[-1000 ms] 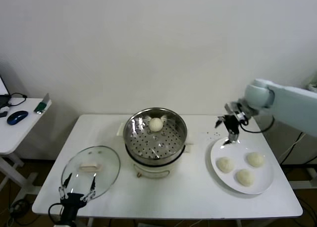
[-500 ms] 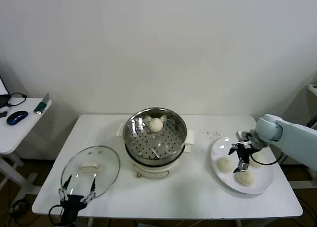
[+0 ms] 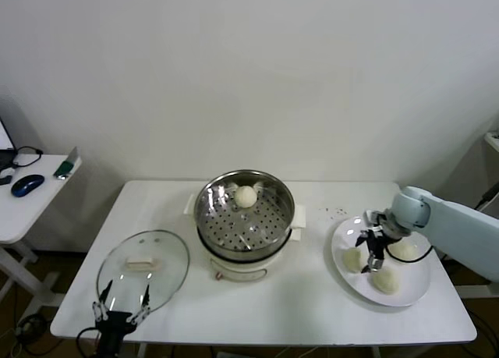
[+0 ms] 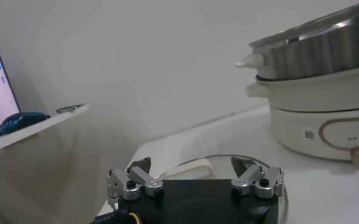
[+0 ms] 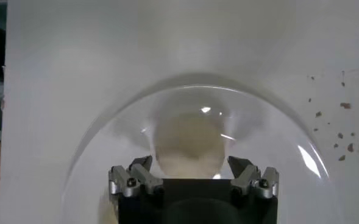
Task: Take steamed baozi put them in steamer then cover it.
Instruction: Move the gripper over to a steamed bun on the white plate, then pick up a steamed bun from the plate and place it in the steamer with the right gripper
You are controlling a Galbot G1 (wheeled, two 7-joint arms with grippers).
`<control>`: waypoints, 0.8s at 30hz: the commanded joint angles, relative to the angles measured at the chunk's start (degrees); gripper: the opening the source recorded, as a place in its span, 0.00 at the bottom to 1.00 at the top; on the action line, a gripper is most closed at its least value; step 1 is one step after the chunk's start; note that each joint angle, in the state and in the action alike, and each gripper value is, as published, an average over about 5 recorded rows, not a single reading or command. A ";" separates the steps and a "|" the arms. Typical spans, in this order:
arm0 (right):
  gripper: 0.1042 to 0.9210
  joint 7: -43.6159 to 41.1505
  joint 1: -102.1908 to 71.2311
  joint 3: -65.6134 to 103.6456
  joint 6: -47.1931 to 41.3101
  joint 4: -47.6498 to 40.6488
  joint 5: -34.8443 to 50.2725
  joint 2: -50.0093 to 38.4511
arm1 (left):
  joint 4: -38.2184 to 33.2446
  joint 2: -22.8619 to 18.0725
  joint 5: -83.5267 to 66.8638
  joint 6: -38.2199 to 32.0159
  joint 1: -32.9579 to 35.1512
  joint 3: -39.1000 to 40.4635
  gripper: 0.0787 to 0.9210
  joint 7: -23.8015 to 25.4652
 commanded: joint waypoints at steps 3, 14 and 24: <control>0.85 -0.30 -0.91 0.94 0.10 -2.24 -0.27 1.95 | -0.29 -0.12 0.17 -0.17 0.29 -0.41 0.88 -0.07; 0.74 -0.91 5.86 -2.76 0.68 -1.61 2.51 0.23 | -0.58 -0.30 -0.46 -0.51 0.84 -0.82 0.88 -0.17; 0.73 -2.11 39.71 -26.84 0.70 -1.70 21.43 6.91 | -3.64 -0.27 0.27 -0.39 3.55 0.07 0.88 0.01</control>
